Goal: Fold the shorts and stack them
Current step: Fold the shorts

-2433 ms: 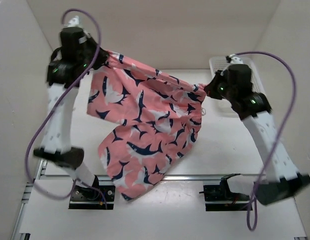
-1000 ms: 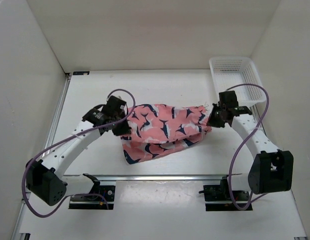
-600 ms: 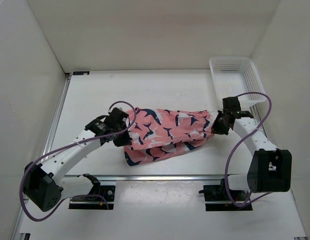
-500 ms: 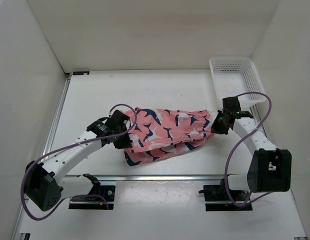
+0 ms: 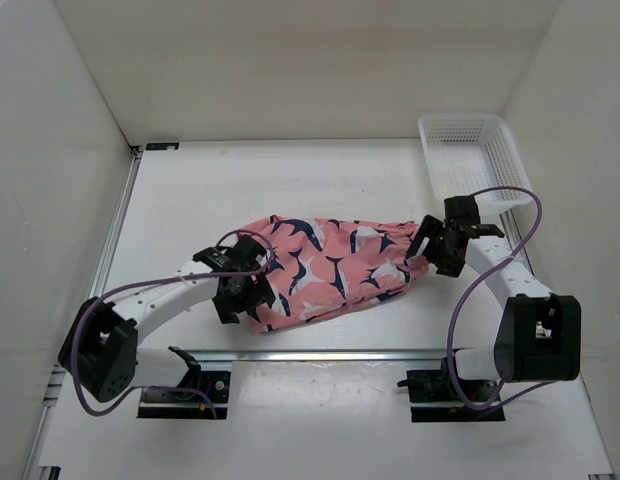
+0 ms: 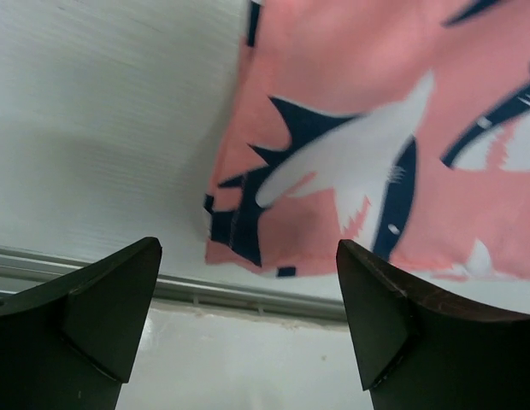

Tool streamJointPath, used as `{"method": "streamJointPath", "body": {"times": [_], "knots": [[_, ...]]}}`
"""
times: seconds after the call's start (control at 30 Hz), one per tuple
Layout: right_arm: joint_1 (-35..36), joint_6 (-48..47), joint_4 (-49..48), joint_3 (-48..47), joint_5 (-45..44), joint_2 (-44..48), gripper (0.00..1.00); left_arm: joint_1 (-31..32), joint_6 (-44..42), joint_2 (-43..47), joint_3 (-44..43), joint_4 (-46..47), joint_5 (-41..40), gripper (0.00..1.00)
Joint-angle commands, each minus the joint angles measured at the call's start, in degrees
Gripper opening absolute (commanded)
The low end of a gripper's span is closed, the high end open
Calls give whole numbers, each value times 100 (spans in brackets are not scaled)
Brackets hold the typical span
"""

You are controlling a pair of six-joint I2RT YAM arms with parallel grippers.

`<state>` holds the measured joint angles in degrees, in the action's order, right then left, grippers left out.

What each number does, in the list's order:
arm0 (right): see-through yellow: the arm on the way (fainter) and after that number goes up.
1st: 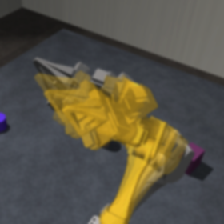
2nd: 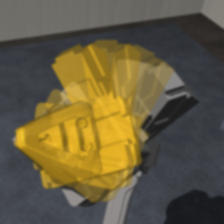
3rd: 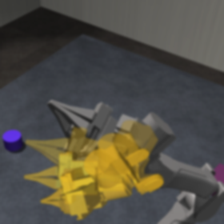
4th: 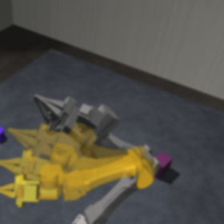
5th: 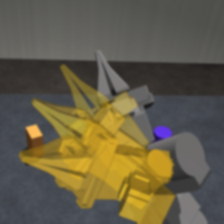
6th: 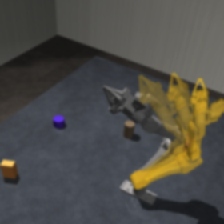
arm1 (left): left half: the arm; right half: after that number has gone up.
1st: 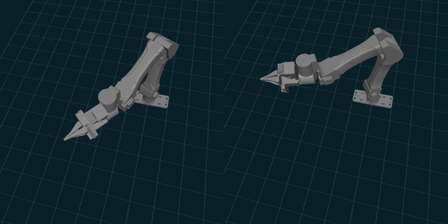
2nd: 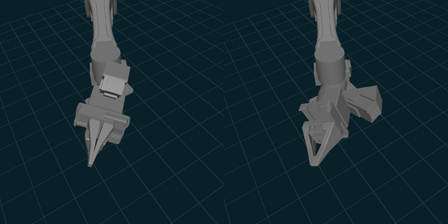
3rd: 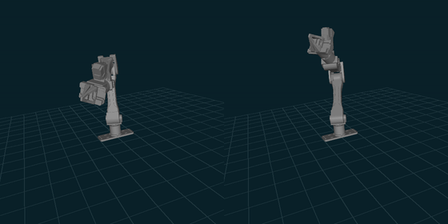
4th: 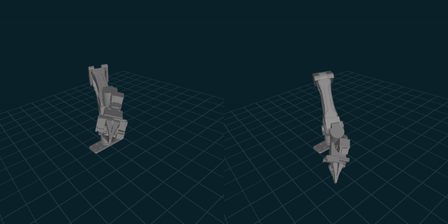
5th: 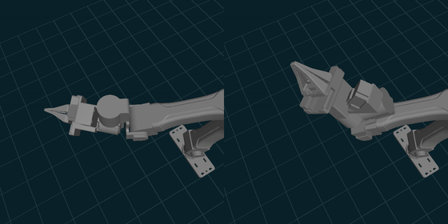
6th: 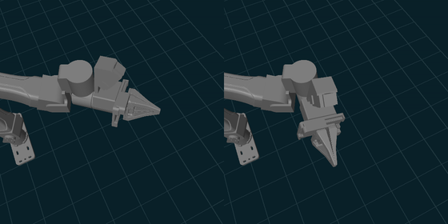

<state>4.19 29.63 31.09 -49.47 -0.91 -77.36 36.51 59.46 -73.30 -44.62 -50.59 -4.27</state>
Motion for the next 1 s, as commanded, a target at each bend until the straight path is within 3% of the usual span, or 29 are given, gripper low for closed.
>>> {"method": "streamJointPath", "body": {"times": [0.0,0.07,0.2,0.37,0.43,0.5,0.53,0.6,0.67,0.7,0.8,0.83,0.97], "knots": [[-14,70,-130,-36,-172,37,89,-82,84,-516,-221,102,-521,94],[-154,70,-278,-36,-322,-147,84,-152,-39,-904,-362,163,-575,94],[-515,70,-710,-88,248,-621,74,-153,-93,-1731,-680,391,-514,88],[-577,297,-1272,182,855,-1166,65,-285,-259,-2197,-943,445,-513,67],[-577,298,-1421,315,961,-1246,51,-530,-321,-2198,-943,445,-566,67],[-525,298,-1474,429,1039,-1299,25,-715,-400,-2049,-943,445,-513,67],[-524,298,-1422,430,1040,-1229,19,-785,-461,-1926,-943,445,-513,67],[-524,298,-1282,535,1040,-1080,10,-952,-610,-1768,-943,445,-513,67],[-524,237,-958,596,1040,-809,10,-1198,-812,-1496,-890,358,-513,70],[-524,237,-834,684,970,-676,21,-1260,-866,-1399,-890,296,-513,72],[-524,123,-342,773,550,158,95,-1331,-1085,-1065,-1162,-73,-513,84],[-524,44,-236,773,200,578,100,-1331,-1138,-994,-1276,-170,-513,88],[-367,-185,54,151,-103,986,100,-1331,-1419,-958,-2249,-557,-566,88]]}}
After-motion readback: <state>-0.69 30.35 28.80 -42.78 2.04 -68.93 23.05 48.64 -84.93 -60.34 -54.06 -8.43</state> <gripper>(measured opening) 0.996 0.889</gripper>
